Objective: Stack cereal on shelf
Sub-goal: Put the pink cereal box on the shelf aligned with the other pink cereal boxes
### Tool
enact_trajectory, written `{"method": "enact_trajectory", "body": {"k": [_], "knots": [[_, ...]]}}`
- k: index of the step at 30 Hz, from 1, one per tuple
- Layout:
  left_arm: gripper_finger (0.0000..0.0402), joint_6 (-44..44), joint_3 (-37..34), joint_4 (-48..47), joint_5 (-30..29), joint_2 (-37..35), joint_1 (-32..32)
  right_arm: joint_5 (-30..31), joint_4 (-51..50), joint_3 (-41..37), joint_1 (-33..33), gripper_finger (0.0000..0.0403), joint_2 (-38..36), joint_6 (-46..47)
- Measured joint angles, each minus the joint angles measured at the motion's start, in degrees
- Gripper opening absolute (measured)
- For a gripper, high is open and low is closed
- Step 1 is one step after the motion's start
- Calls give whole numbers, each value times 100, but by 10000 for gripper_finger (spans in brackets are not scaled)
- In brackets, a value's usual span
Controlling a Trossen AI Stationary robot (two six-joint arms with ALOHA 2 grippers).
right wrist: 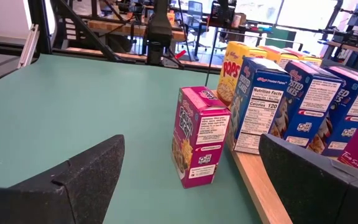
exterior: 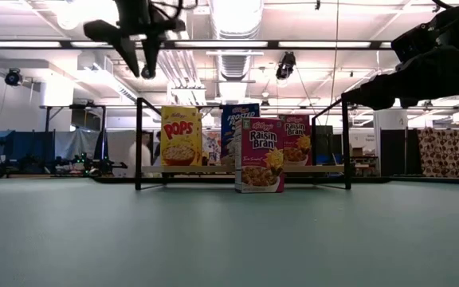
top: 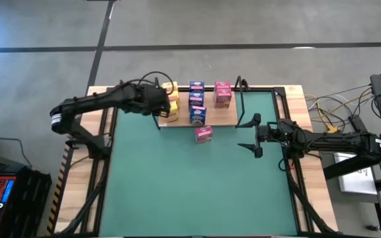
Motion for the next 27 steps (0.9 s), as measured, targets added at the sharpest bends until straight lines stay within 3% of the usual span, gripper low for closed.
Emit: {"method": "enact_trajectory", "body": {"k": [4, 8, 13, 18, 22, 25, 27], "knots": [[133, -313, -40, -203, -63, -308, -322, -2, 0, 0, 1, 361, 1, 0], [127, -991, -469, -324, -514, -726, -730, 0, -1, -1, 0, 361, 1, 0], [115, -1546, -1449, -85, -1208, -1568, -1345, 0, -2, -2, -1, 361, 1, 0], [109, -1791, -2810, 817, -2032, -2691, -1999, -1, -1, -1, 1, 361, 1, 0], [109, -1339, -3831, 1870, -3063, -3409, -2338, 0, 0, -2, 1, 361, -1, 0], [109, -79, -4458, 3108, -3858, -3768, -2408, 0, -1, -2, 1, 361, 0, 0], [109, 1014, -4820, 3986, -4070, -3967, -2414, 0, -1, -2, 1, 361, 0, 0]]}}
